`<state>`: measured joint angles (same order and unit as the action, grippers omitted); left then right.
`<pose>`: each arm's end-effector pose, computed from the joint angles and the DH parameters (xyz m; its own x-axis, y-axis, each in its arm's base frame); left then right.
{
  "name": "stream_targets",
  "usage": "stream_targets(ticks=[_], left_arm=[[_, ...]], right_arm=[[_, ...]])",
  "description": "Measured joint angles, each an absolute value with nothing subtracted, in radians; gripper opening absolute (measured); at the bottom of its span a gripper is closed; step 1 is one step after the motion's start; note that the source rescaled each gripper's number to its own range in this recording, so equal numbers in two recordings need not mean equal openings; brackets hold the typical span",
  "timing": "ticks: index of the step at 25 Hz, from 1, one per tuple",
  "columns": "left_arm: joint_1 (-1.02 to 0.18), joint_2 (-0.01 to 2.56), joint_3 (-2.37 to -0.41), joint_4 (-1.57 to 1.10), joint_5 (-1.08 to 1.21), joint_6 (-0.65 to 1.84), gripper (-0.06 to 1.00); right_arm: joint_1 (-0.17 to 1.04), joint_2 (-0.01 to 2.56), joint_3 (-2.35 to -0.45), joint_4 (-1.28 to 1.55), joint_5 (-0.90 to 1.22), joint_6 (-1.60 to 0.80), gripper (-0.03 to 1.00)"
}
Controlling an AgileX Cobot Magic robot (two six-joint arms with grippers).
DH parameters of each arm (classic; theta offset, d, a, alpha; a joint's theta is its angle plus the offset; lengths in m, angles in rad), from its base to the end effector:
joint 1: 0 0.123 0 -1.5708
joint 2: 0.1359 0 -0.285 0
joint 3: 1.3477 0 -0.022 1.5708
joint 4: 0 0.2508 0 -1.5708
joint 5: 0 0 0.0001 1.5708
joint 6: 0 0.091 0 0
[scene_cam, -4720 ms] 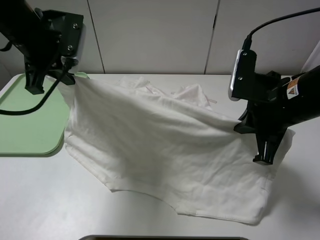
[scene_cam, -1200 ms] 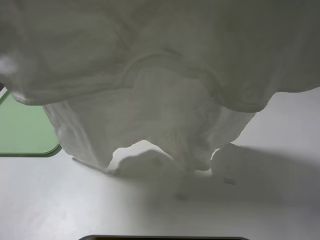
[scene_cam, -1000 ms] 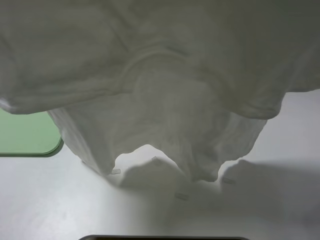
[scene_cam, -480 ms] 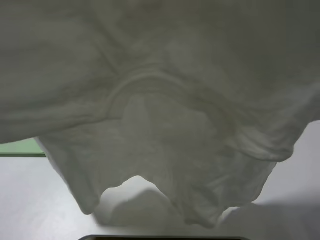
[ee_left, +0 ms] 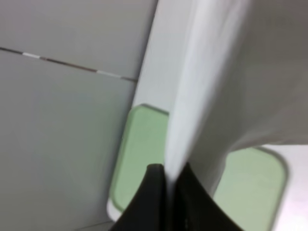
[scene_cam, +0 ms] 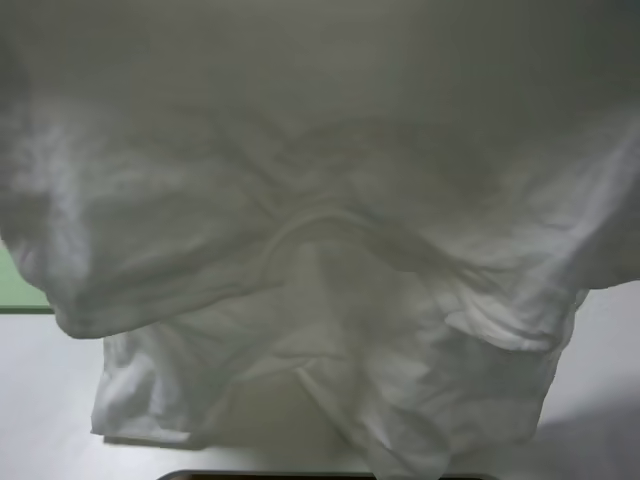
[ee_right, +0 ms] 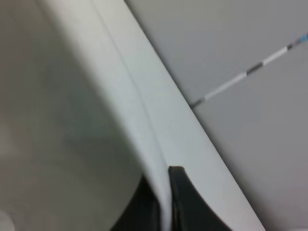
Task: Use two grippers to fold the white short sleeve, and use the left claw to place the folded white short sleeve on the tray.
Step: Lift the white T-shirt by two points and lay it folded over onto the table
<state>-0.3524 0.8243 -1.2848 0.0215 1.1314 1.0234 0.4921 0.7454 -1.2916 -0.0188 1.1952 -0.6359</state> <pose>0.1087 -0.0381 0.4557 0.0181 0.9080 -0.4186 0.6131 0.3206 0.7220 0.0755 0.0387 0.4605 -0.1004 -0.7339 -0.6718 -0.6491 0.5601 -0.5148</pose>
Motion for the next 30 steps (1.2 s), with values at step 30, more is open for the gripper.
stream_targets(ticks=[30], left_arm=[[-0.304,1.671,-1.225,0.401,0.302,0.84,0.0]], right_arm=[[0.303,1.544,-1.255,-0.351,0.485,-0.632,0.0]])
